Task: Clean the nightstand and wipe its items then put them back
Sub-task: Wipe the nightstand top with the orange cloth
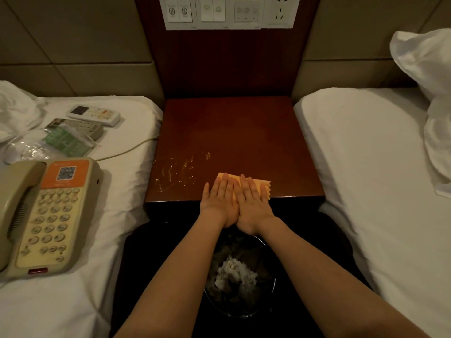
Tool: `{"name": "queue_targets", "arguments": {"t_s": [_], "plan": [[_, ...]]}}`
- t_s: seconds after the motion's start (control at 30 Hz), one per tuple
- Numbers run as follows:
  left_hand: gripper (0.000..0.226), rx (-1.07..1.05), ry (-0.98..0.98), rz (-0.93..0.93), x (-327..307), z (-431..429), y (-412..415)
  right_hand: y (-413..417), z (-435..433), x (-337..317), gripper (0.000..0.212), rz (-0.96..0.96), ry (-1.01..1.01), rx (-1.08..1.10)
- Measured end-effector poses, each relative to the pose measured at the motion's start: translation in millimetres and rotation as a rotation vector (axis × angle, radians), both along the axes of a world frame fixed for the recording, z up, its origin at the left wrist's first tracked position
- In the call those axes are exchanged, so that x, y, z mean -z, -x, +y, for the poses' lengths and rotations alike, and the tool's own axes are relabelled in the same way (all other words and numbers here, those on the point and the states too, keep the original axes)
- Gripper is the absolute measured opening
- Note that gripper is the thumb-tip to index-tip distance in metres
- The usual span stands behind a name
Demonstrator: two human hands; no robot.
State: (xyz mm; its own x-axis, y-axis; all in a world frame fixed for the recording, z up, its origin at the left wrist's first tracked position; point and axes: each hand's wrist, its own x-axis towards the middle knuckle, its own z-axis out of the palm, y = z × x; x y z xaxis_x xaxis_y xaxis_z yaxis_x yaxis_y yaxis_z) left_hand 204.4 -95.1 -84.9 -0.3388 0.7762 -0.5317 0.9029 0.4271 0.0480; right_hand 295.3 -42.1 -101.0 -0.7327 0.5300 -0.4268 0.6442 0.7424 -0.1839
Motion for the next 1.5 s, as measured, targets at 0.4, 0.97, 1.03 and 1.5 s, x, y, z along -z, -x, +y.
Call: {"name": "queue_targets", "arguments": {"t_s": [0.4, 0.97, 1.03, 1.5], "plan": [[0.059, -0.027, -0.019, -0.067, 0.9, 26.7, 29.4, 25.5, 31.6, -0.9, 0.081, 0.03, 0.053, -0.003], [0.055, -0.042, -0.079, 0.001, 1.7, 72.7, 78.0, 75.7, 71.0, 2.1, 0.092, 0.067, -0.013, 0.031], [0.055, -0.062, -0.082, 0.002, 1.6, 74.3, 85.7, 84.7, 73.5, 2.0, 0.09, 0.065, -0.024, 0.02], [0.055, -0.242, -0.079, 0.035, 4.2, 39.1, 145.8, 156.6, 51.5, -0.6, 0.079, 0.093, -0.018, -0.134]]}}
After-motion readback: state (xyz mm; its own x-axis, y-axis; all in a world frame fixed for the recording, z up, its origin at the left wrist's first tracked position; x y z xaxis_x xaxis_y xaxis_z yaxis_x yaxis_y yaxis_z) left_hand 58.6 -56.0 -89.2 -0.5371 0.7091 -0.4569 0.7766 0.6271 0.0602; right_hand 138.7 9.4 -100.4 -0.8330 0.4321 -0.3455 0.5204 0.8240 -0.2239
